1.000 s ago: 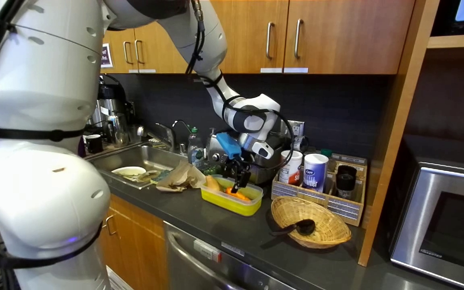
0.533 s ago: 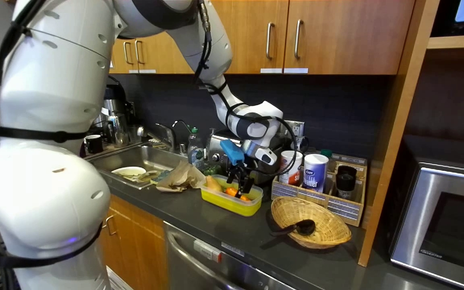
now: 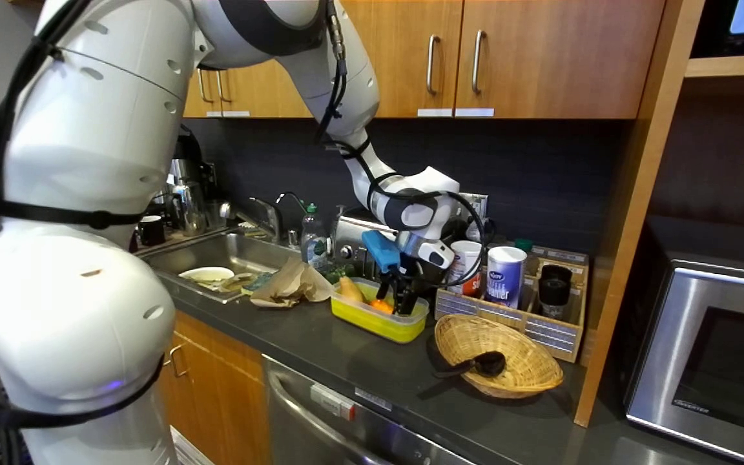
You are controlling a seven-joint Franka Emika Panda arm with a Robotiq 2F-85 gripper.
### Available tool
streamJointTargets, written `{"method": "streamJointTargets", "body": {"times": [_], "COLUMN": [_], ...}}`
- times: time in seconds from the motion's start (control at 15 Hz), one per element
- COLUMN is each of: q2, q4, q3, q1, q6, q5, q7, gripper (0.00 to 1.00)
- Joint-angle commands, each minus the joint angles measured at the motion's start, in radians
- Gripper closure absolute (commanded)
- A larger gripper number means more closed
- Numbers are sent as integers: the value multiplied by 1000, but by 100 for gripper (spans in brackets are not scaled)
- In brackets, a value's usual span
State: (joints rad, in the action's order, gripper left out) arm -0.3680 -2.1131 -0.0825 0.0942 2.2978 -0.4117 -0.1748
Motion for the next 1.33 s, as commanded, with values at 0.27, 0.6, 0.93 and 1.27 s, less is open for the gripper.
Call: {"method": "streamJointTargets", "body": {"times": [0.27,0.6,0.93,1.27], "q2": [-27,-32,-28,-23], "q4": [40,51,50,46], "q3": [2,2,1,-2], "q1": [6,9,7,1], "q6": [14,8,11,17], "q5": [20,18,19,24], "q7": [-11,-9,-14,-35], "gripper": [65,78,87,88]}}
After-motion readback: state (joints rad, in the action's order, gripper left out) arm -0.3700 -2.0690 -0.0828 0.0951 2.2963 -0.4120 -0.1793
